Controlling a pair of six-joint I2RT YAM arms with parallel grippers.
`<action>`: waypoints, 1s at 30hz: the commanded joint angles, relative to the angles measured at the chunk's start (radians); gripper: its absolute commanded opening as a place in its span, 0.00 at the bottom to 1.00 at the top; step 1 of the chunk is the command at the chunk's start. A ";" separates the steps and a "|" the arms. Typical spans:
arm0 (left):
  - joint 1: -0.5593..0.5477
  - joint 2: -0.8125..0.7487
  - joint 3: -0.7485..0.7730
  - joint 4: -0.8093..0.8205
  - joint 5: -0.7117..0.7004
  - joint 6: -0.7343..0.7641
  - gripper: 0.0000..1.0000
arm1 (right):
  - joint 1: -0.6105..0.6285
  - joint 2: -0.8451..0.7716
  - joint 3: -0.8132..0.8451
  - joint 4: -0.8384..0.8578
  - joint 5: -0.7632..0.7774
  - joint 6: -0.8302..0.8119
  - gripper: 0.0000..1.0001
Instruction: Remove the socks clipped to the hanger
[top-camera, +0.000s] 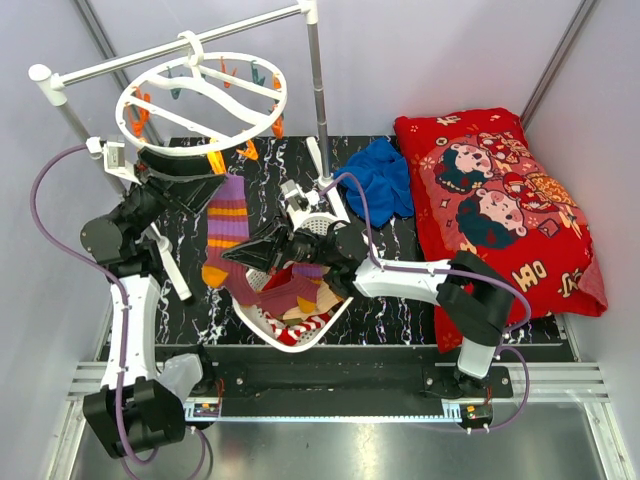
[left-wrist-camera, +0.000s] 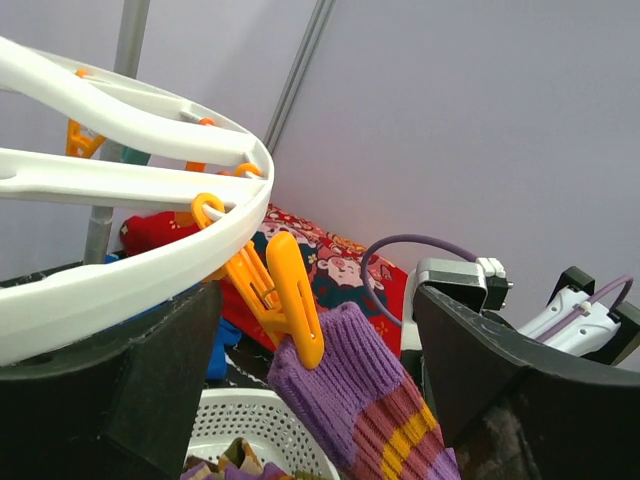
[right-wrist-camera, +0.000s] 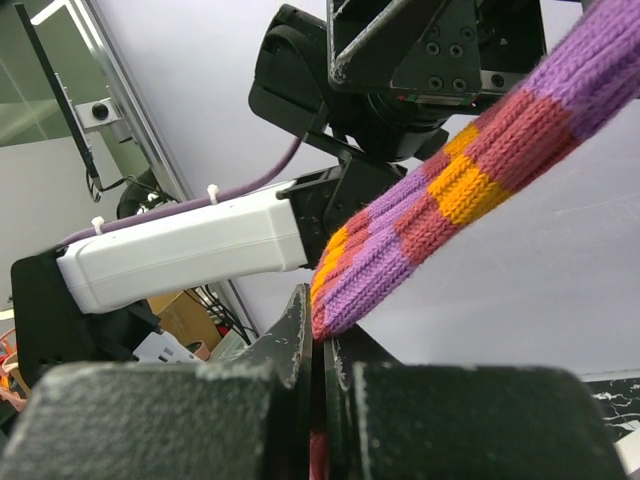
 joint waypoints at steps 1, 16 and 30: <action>0.001 0.038 -0.012 0.248 0.011 -0.127 0.83 | -0.001 0.009 0.048 0.174 -0.052 0.027 0.00; 0.001 0.055 -0.009 0.192 -0.037 -0.121 0.63 | -0.001 0.015 0.043 0.180 -0.066 0.038 0.00; 0.001 0.078 0.012 0.186 -0.052 -0.159 0.60 | -0.001 0.033 0.032 0.187 -0.073 0.056 0.00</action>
